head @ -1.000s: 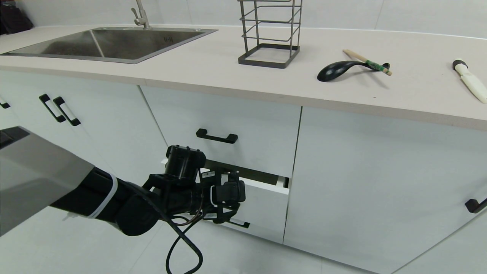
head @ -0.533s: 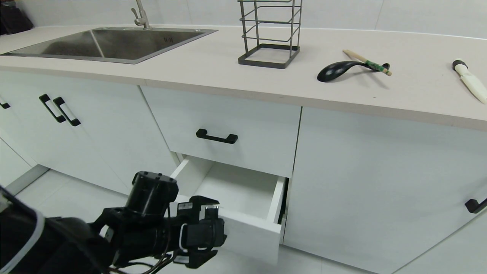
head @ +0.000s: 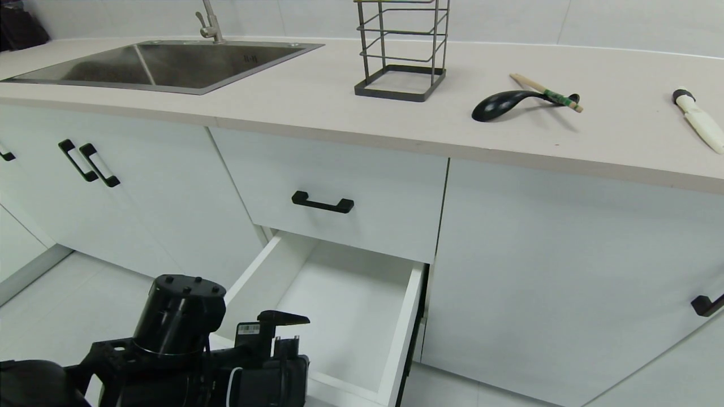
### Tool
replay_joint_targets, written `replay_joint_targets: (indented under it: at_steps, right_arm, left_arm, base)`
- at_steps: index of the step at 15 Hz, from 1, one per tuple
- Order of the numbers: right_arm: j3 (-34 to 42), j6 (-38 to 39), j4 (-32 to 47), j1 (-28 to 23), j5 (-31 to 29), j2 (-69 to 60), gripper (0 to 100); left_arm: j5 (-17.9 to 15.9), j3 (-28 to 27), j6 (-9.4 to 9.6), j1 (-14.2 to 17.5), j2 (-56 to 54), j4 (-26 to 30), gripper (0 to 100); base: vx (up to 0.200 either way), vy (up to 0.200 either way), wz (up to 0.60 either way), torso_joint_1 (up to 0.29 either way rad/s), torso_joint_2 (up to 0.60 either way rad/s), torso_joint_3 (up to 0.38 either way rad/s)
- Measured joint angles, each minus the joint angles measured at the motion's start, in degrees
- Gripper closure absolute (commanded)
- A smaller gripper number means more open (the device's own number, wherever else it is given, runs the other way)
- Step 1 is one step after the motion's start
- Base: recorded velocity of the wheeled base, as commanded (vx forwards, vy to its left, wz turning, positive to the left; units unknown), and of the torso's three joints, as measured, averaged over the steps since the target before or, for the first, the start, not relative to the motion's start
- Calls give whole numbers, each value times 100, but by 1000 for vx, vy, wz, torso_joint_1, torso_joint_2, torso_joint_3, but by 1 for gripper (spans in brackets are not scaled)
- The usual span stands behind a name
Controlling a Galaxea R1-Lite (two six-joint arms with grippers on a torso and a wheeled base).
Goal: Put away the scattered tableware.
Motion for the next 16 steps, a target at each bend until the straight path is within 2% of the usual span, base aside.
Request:
replay_joint_targets:
  at_steps: [4, 7, 9, 10, 11, 12, 14, 16]
  right_arm:
    - [0, 0, 0, 0, 2, 0, 100]
    - [0, 0, 0, 0, 0, 0, 100]
    - [0, 0, 0, 0, 0, 0, 100]
    - [0, 0, -2, 0, 0, 0, 100]
    - [0, 0, 0, 0, 2, 0, 100]
    - [0, 0, 0, 0, 0, 0, 100]
    - [0, 0, 0, 0, 0, 0, 100]
    - [0, 0, 0, 0, 0, 0, 100]
  left_arm:
    - [-33, 87, -6, 0, -101, -61, 0]
    - [-189, 122, -44, 2, -304, -24, 0]
    - [-263, 122, -325, 0, -623, 126, 0]
    - [-285, 108, -558, -2, -846, 282, 0]
    - [-299, 74, -898, -6, -1095, 485, 0]
    - [-312, -2, -1415, -6, -1381, 741, 0]
    - [-332, -263, -2967, 0, -1935, 1167, 0]
    - [-332, -534, -4752, 22, -2287, 1275, 0]
  base:
    - [0, 0, 0, 0, 0, 0]
    - [0, 0, 0, 0, 0, 0]
    - [0, 0, 0, 0, 0, 0]
    - [0, 0, 0, 0, 0, 0]
    - [0, 0, 0, 0, 0, 0]
    - [0, 0, 0, 0, 0, 0]
    - [0, 0, 0, 0, 0, 0]
    - [0, 0, 0, 0, 0, 0]
